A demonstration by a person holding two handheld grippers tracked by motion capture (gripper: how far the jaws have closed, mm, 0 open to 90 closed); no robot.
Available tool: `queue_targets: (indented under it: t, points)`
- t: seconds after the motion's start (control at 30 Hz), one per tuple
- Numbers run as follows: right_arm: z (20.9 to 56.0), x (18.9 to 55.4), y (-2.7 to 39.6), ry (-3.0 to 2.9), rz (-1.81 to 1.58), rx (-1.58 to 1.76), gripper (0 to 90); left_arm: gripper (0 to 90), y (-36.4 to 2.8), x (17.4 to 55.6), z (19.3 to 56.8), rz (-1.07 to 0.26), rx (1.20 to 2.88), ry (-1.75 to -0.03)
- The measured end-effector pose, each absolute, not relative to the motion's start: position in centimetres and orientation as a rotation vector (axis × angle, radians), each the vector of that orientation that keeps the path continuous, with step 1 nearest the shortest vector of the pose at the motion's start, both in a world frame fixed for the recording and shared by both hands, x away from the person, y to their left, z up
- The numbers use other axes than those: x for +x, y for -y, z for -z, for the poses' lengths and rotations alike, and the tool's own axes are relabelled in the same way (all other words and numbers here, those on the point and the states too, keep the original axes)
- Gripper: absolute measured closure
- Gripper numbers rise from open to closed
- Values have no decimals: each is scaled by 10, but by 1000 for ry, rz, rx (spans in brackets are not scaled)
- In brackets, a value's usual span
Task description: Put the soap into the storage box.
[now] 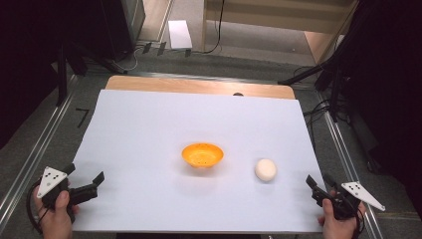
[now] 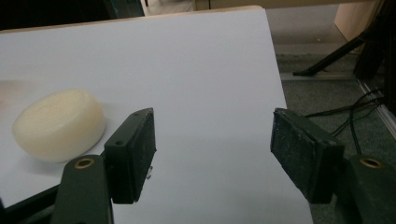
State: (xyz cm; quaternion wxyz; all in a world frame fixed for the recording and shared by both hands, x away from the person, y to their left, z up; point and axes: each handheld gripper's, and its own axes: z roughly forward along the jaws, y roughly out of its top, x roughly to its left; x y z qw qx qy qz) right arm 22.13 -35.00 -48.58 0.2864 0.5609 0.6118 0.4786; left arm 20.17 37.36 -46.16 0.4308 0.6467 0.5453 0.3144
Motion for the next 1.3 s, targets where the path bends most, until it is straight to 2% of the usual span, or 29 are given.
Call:
queue_targets:
  t: [0.1,0.23,0.3,0.33,0.4,0.5,1.3]
  points:
    - [483,225,348,-1685,-1324,1423,376,0,-374,202,462,-784,1616,-1359]
    - [471,225,344,-1747,-1311,1438,354,0,-373,201,462,-790,1611,-1355]
    - [465,224,341,-1769,-1302,1463,251,0,-373,201,462,-791,1612,-1352]
    - [465,224,341,-1769,-1302,1463,251,0,-373,201,462,-791,1612,-1352]
    - [460,224,334,-1822,-1307,1461,179,0,-373,201,462,-791,1610,-1352]
    - [456,225,324,-1888,-1247,1427,137,0,-373,201,462,-790,1612,-1354]
    - [446,260,273,-2385,-901,1353,128,0,-372,203,462,-794,1637,-1362]
